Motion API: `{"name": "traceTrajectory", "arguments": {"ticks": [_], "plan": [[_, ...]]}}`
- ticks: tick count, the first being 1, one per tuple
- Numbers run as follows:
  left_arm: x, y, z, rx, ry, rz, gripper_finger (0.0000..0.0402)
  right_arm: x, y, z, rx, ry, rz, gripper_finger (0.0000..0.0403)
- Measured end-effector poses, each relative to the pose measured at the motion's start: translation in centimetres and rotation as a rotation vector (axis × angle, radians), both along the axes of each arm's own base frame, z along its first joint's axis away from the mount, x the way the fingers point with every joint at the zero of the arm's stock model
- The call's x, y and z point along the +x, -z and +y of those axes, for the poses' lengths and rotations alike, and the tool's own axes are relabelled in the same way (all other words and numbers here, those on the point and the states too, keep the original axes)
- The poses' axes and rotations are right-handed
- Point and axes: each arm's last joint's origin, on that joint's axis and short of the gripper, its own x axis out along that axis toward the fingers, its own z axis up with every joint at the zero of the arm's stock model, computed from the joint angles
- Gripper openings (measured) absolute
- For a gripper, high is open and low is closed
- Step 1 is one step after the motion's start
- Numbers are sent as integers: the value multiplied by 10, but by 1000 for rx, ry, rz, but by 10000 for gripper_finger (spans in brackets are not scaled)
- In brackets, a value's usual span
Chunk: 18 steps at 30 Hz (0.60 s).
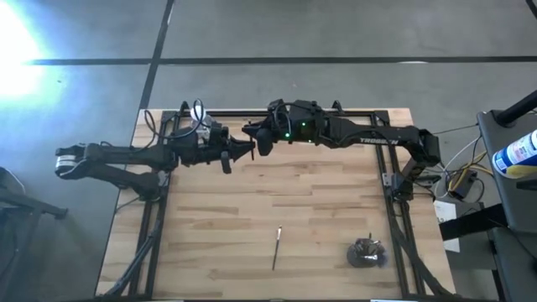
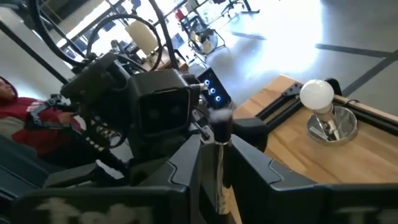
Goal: Put items in baskets/containers
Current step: Put the blush brush into the brush holder
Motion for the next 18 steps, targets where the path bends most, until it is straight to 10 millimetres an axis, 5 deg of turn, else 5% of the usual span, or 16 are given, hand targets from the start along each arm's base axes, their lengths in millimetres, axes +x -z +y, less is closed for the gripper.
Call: {"name": "traceTrajectory", "arguments": {"ticks": [8, 18], "plan": [[0, 1, 0, -29, 4, 2, 22, -2, -2, 0, -25, -4, 6, 17], [0, 3, 0, -85, 7, 15, 116, -13, -13, 2, -62, -10, 6, 14]]}}
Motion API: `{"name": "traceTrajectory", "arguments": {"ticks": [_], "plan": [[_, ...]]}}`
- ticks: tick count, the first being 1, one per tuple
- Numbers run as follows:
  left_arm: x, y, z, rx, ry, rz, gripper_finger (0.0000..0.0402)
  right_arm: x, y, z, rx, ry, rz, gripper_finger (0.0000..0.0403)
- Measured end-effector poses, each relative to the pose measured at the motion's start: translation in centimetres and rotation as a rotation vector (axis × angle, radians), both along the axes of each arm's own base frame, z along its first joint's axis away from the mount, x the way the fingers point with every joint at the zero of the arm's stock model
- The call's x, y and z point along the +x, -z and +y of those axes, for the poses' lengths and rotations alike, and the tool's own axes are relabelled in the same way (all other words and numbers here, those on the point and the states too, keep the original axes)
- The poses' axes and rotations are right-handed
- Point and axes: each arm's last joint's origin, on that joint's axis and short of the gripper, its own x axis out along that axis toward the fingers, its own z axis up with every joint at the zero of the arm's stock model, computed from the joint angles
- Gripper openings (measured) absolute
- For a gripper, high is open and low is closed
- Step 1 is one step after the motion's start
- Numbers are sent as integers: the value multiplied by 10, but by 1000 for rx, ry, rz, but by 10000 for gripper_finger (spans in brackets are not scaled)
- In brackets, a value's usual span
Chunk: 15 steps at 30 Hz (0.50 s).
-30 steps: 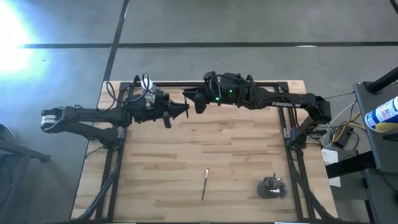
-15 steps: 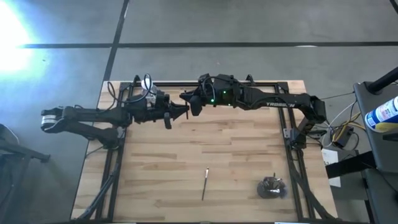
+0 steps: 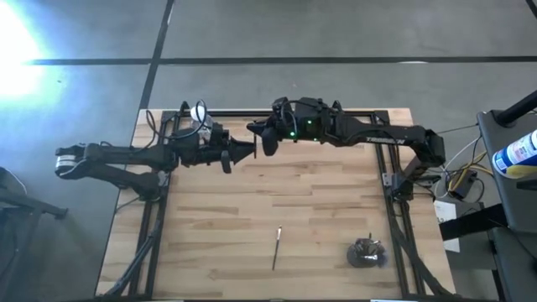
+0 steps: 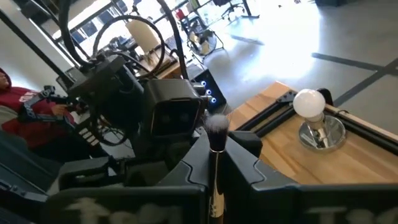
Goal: Put items in baskets/containers
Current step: Put the blush brush into the brush holder
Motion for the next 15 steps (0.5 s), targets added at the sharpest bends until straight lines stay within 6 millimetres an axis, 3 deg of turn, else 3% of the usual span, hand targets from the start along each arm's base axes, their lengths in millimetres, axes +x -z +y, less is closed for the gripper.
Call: {"name": "traceTrajectory", "arguments": {"ticks": [6, 15], "plan": [[0, 0, 0, 4, 2, 6, 129, -24, -17, 11, -55, -28, 46, 13], [0, 2, 0, 8, 11, 23, 130, -55, -16, 46, -125, -81, 233, 13]]}}
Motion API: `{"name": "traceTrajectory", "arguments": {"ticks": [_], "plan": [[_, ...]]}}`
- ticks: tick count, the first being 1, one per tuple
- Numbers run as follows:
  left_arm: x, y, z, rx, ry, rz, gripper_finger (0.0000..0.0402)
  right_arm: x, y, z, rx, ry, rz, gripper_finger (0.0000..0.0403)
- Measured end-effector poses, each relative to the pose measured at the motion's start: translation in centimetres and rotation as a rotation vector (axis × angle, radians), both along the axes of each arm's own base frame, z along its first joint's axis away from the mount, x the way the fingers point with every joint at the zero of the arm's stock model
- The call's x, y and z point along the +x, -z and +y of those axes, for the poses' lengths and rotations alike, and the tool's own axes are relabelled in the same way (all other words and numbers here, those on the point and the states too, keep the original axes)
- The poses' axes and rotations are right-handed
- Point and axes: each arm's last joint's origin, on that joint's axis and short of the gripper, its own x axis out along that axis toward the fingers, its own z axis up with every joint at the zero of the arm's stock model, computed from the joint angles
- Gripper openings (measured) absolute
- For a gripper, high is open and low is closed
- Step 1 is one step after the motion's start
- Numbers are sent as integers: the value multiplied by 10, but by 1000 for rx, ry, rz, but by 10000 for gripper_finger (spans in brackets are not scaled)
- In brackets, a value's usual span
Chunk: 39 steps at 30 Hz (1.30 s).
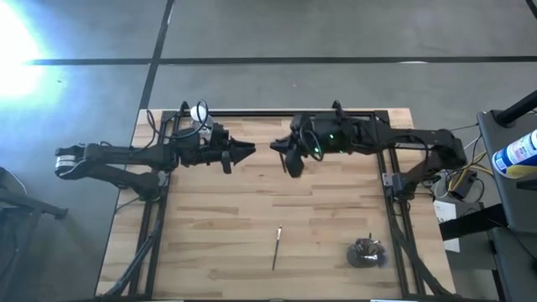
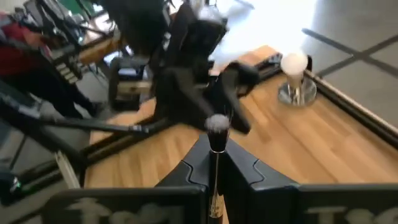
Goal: Put items in baskets/containers
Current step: Put the blush brush into the brush holder
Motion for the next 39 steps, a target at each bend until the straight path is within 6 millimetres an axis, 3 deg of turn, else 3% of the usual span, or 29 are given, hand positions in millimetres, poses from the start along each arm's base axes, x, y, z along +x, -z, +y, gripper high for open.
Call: {"name": "traceTrajectory", "arguments": {"ticks": [6, 21, 29, 39], "plan": [[0, 1, 0, 0, 0, 7, 131, -29, 8, 27, 21, -31, 34, 13], [0, 3, 0, 12, 0, 37, 131, -127, 46, 103, 166, 30, 72, 13], [0, 4, 0, 11, 0, 42, 131, -157, 66, 138, 235, 2, 100, 13], [0, 5, 0, 9, 0, 50, 131, -188, 95, 164, 254, -9, 158, 13]]}}
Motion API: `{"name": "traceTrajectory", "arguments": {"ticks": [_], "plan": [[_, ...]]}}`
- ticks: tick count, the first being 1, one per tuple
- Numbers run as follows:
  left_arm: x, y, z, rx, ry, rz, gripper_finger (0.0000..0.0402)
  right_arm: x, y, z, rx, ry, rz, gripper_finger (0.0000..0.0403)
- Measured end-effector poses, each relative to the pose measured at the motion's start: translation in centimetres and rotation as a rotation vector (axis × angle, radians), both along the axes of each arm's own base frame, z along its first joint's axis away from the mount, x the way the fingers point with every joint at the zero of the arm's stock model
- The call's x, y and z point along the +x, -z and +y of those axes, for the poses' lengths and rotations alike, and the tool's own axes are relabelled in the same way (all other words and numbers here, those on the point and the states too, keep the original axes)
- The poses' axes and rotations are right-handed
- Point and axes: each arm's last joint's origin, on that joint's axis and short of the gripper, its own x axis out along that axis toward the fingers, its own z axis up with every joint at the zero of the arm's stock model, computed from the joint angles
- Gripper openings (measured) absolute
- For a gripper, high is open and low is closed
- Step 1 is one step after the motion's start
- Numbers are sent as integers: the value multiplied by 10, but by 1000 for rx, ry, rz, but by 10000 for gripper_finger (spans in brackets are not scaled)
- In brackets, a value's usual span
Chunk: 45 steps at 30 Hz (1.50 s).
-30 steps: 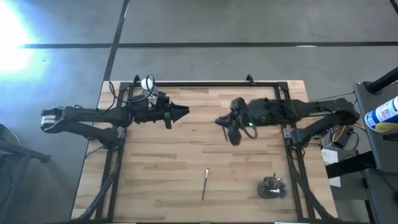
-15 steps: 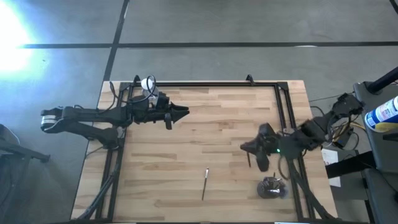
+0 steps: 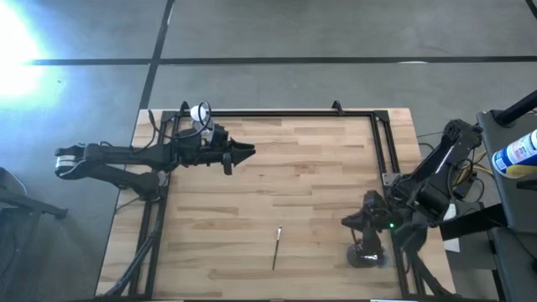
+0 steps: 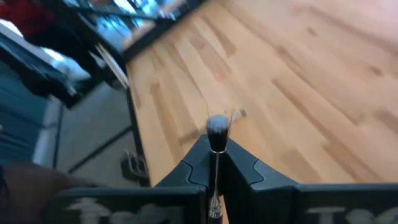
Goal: Put items in baskets/containers
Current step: Put the blush brush into the brush holder, then put the eyeshadow brush into the brush holder
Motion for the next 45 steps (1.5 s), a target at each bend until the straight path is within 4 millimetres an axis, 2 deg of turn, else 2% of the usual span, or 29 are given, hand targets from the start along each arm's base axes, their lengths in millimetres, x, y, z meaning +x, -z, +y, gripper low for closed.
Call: {"name": "traceTrajectory", "arguments": {"ticks": [6, 11, 18, 24, 31, 37, 45], "plan": [[0, 0, 0, -5, 0, 1, 131, -23, 21, 7, -11, -1, 118, 13], [0, 1, 0, -7, 0, 8, 131, -33, 45, 14, -19, 3, 165, 13], [0, 3, 0, -31, -1, 25, 131, -31, 76, 27, 0, 4, 171, 13], [0, 3, 0, -39, -2, 25, 131, -28, 87, 33, -34, 7, 190, 14], [0, 3, 0, -39, -2, 25, 131, -27, 91, 36, -38, -6, 222, 49], [0, 3, 0, -39, -7, 27, 131, -27, 84, 38, -10, -27, 233, 73], [-1, 8, 0, -35, -10, 74, 131, -27, 63, 38, 32, -57, 196, 43]]}}
